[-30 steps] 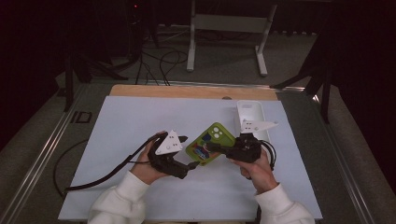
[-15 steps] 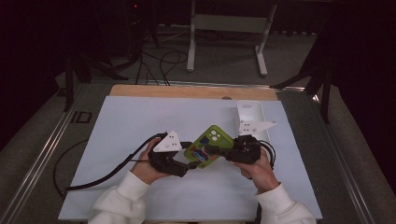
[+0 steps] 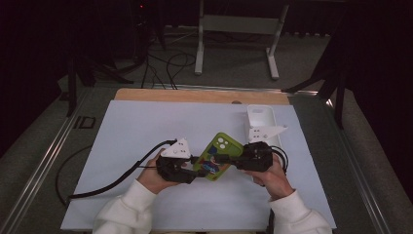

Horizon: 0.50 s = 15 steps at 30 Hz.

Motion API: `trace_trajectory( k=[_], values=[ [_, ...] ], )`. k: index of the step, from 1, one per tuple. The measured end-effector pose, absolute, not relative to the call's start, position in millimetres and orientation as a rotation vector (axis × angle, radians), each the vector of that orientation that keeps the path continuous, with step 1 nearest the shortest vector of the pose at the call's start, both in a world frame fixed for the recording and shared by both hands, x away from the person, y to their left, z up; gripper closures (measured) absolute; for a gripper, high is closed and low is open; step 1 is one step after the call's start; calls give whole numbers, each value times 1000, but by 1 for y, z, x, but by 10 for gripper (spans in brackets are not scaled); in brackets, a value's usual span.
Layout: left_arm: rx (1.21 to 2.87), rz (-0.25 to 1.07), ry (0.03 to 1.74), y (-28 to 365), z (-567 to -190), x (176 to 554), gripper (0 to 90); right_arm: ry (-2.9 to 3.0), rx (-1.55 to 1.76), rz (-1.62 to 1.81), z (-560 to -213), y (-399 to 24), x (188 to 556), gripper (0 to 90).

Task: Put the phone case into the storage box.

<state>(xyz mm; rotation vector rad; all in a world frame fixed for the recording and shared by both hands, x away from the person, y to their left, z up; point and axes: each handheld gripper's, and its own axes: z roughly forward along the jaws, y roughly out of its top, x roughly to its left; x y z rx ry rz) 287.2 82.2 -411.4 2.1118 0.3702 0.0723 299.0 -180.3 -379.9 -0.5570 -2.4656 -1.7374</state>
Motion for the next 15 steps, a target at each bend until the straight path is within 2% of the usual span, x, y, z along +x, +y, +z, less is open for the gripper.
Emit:
trace_trajectory(
  k=[6,15],
  values=[
    [2093,-19,334,84,-416,290,661,-2456,-530,-1742,-381,-183,298,875],
    [2051,-60,299,84,-418,290,762,-2448,-488,-1754,-382,-189,298,863]
  ],
)
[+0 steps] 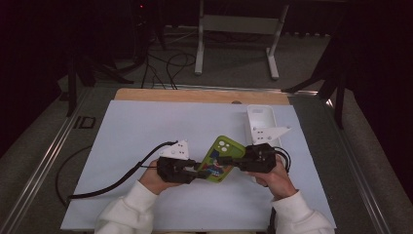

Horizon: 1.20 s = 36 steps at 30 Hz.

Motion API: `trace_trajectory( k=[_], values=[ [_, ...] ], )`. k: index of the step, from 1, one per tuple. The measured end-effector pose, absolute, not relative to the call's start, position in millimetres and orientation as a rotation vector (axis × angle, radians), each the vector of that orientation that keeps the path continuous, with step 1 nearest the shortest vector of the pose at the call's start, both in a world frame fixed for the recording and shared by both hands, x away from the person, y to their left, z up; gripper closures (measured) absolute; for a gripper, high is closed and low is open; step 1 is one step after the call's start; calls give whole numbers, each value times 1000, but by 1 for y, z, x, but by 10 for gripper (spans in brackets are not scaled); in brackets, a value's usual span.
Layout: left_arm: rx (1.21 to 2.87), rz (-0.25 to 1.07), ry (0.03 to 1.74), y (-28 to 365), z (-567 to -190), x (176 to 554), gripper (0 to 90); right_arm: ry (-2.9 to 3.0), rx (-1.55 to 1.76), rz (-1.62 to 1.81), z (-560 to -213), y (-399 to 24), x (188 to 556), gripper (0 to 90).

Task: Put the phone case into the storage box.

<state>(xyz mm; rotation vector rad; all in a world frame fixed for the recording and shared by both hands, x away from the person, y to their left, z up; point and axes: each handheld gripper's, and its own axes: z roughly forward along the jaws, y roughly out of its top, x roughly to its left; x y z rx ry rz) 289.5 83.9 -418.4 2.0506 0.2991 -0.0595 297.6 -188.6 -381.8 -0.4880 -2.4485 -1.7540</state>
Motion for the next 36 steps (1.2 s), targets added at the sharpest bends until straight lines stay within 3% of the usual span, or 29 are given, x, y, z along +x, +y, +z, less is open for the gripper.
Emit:
trace_trajectory(
  k=[4,12,14,15,17,20,27,36],
  values=[
    [2045,-44,303,83,-419,288,769,-2453,-479,-1759,-382,-190,297,828],
    [2042,37,324,83,-417,286,773,-2477,-559,-1780,-382,-189,298,658],
    [2038,57,338,84,-416,286,773,-2487,-602,-1779,-383,-189,299,572],
    [2038,57,338,84,-416,286,773,-2487,-602,-1779,-383,-189,299,572],
    [2035,68,350,85,-416,286,773,-2493,-635,-1776,-384,-189,300,459],
    [2033,94,374,85,-415,287,774,-2503,-672,-1770,-384,-189,300,399],
    [2027,149,430,86,-414,287,773,-2520,-798,-1791,-385,-191,300,152],
    [2019,259,507,87,-412,286,773,-2517,-907,-1813,-386,-195,299,80]
  ],
)
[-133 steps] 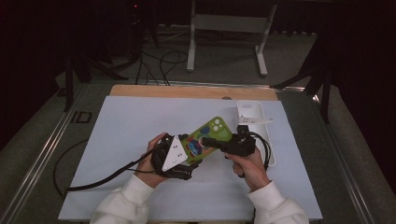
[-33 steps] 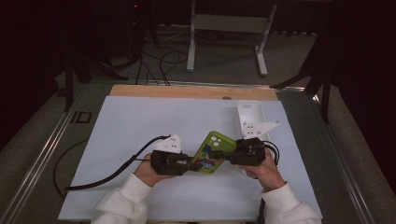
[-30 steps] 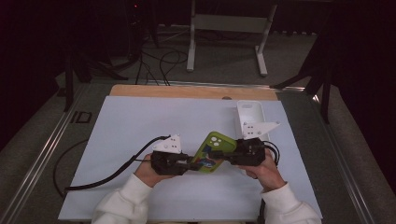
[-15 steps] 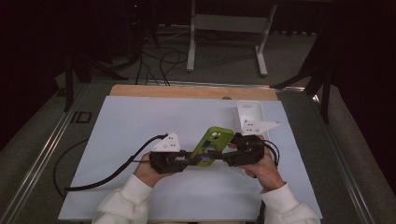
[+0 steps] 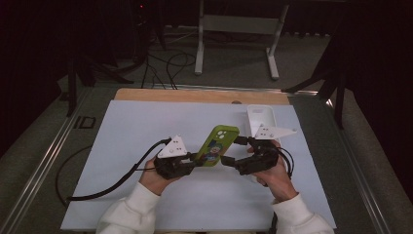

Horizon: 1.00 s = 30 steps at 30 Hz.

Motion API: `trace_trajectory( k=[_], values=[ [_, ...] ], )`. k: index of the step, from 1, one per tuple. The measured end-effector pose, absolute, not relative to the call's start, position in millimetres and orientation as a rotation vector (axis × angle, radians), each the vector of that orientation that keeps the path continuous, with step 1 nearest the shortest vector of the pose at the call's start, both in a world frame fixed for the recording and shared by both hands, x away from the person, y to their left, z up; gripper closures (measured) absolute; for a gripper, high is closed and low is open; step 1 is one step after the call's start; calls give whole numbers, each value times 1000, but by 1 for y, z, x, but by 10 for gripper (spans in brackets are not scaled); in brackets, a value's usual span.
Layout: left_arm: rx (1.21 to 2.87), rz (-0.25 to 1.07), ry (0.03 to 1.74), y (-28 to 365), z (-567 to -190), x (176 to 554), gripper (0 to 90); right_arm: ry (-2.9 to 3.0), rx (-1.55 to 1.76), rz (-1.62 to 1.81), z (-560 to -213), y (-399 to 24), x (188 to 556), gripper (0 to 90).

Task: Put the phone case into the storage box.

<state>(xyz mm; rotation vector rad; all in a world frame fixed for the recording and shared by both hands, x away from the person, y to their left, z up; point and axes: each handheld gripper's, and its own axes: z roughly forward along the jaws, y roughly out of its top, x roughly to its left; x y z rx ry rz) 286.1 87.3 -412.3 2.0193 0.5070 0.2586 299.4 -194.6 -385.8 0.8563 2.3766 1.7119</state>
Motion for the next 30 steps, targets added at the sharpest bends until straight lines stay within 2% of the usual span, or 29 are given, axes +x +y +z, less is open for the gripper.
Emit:
trace_trajectory(
  k=[7,30],
  values=[
    [2010,337,555,89,-411,284,773,2323,907,1720,-385,-196,300,78],
    [1984,481,650,79,-420,276,772,2194,1040,1747,-385,-188,297,78]
  ],
)
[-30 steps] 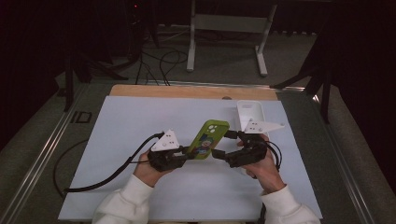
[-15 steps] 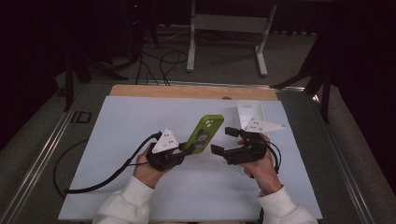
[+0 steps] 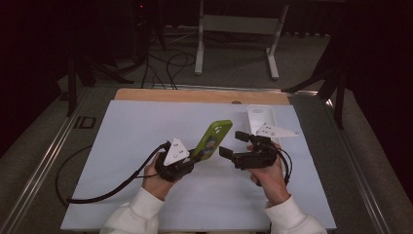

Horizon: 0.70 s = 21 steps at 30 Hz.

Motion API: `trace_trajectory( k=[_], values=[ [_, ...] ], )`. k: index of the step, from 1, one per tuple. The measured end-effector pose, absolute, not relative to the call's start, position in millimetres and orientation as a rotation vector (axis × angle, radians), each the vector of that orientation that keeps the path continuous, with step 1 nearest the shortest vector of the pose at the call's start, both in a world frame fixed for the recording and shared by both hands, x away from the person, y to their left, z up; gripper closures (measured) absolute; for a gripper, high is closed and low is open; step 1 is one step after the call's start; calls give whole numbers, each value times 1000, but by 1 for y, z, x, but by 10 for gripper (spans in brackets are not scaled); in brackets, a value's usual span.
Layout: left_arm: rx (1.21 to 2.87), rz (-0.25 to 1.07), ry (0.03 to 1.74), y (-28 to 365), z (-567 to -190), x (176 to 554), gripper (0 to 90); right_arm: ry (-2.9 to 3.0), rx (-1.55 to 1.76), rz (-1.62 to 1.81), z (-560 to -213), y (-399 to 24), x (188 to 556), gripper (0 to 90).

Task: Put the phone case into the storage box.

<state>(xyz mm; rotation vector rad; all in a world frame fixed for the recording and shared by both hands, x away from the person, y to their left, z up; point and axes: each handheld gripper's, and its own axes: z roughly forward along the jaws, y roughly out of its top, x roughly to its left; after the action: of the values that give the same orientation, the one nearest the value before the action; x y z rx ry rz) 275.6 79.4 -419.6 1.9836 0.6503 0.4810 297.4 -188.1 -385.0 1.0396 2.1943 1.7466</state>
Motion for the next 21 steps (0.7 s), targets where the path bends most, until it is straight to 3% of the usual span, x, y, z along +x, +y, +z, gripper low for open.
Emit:
trace_trajectory(
  k=[21],
  values=[
    [1959,589,720,74,-428,269,772,2137,1058,1760,-381,-180,297,80]
  ],
)
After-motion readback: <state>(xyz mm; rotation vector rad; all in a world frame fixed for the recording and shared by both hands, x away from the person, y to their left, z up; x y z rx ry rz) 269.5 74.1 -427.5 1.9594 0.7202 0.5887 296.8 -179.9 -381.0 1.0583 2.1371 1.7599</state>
